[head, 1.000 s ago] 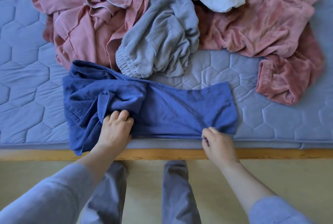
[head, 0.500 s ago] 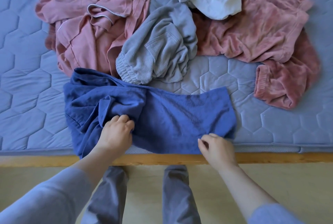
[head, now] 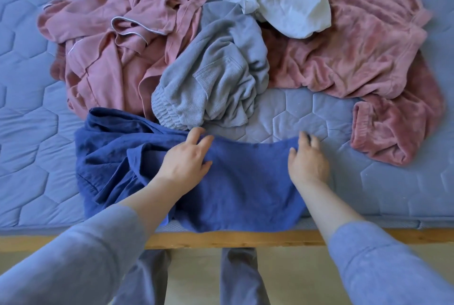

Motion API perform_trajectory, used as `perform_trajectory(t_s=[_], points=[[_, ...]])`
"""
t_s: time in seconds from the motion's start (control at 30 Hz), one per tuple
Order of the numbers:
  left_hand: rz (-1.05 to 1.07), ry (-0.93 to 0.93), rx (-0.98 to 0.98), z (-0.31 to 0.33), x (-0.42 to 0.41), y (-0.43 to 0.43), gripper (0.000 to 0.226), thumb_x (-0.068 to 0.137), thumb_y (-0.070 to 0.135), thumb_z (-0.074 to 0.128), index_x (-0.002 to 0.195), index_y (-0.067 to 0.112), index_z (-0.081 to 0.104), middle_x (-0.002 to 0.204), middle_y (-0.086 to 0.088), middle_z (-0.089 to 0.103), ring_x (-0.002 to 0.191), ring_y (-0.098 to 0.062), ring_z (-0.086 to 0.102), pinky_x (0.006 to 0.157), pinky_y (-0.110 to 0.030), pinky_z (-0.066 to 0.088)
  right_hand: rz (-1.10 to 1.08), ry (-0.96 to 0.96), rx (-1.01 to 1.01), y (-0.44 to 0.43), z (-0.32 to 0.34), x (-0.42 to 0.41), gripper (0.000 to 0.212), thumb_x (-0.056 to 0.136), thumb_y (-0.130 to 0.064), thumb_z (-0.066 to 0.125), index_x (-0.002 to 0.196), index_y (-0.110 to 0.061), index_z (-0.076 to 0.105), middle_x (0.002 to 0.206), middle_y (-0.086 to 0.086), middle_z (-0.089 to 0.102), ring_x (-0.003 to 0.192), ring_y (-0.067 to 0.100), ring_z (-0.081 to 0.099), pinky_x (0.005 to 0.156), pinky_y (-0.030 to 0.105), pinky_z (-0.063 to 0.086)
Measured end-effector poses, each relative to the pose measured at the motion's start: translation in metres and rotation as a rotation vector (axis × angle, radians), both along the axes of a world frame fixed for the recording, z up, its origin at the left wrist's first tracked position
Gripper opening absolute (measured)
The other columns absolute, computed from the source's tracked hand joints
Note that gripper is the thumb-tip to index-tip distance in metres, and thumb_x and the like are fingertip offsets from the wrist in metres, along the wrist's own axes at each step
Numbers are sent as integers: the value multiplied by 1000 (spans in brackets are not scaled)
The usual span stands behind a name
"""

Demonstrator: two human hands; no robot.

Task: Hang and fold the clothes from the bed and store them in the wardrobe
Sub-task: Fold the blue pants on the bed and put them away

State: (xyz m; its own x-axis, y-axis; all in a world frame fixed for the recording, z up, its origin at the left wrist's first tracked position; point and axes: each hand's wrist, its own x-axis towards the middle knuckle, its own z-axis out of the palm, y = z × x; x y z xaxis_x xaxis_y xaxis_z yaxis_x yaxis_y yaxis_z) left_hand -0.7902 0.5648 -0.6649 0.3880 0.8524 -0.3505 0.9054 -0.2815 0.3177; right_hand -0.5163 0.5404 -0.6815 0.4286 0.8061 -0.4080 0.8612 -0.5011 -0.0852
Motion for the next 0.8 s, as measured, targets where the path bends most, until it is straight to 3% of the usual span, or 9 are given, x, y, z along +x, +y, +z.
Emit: perform_trajectory(t_s=[0.13, 0.23, 0.27, 0.33, 0.43, 0.5, 0.6, 0.73, 0.8], points=[[18, 65, -69, -9, 36, 15, 52, 95, 29, 52, 142, 16, 35, 141, -3, 36, 94, -33, 63, 66, -37, 45, -265, 120, -1, -5, -12, 24, 52, 93, -33, 57, 134, -4, 43, 134, 21, 50, 120, 40, 49, 96, 45, 42], [69, 137, -161, -15, 54, 26, 37, 97, 32, 51, 128, 12, 44, 123, -7, 47, 93, -33, 62, 64, -36, 41, -338, 275, -1, -6, -17, 36, 26, 91, -34, 62, 90, -10, 53, 98, 13, 63, 102, 37, 58, 80, 39, 44], [72, 155, -179, -16, 58, 29, 31, 97, 31, 50, 121, 11, 48, 119, -8, 50, 93, -32, 61, 64, -36, 41, -336, 295, 59, -7, -17, 40, 28, 91, -31, 62, 76, -13, 46, 81, 7, 58, 91, 36, 58, 71, 36, 39], [109, 124, -170, -18, 65, 38, 23, 98, 27, 48, 109, 9, 57, 113, -9, 55, 93, -31, 60, 67, -35, 41, -348, 338, 266, -8, -16, 47, 36, 92, -28, 61, 70, -16, 36, 63, -4, 45, 68, 29, 49, 60, 34, 27], [302, -44, -62, -18, 70, 56, 20, 97, 20, 48, 97, 5, 62, 101, -12, 59, 91, -33, 58, 67, -33, 37, -331, 321, 452, 1, -12, 54, 31, 92, -30, 62, 74, -20, 39, 58, -9, 44, 55, 15, 41, 53, 36, 24], [365, -42, -21, -18, 72, 63, 20, 97, 18, 48, 91, 4, 60, 96, -15, 61, 88, -35, 57, 64, -33, 33, -348, 385, 400, 8, -14, 61, 19, 92, -33, 63, 84, -20, 52, 69, -11, 55, 64, 16, 49, 60, 31, 33], [348, 50, -65, -23, 78, 61, 21, 96, 25, 51, 90, 6, 56, 97, -15, 61, 87, -35, 58, 63, -34, 32, -453, 572, 203, 6, -20, 72, 28, 91, -42, 62, 96, -15, 60, 85, -6, 63, 76, 11, 56, 70, 27, 38], [285, 31, -95, -23, 92, 57, 22, 94, 28, 54, 93, 6, 55, 102, -14, 56, 86, -35, 57, 62, -34, 33, -444, 611, 61, -20, -25, 83, 27, 90, -42, 64, 79, -18, 58, 68, -11, 57, 62, 2, 50, 57, 18, 36], [282, -11, -92, -20, 97, 58, 20, 95, 25, 53, 94, 5, 58, 101, -13, 55, 84, -33, 56, 62, -33, 33, -385, 613, 48, -35, -25, 86, 37, 91, -32, 66, 63, -18, 45, 54, -10, 44, 52, 5, 40, 51, 23, 29]])
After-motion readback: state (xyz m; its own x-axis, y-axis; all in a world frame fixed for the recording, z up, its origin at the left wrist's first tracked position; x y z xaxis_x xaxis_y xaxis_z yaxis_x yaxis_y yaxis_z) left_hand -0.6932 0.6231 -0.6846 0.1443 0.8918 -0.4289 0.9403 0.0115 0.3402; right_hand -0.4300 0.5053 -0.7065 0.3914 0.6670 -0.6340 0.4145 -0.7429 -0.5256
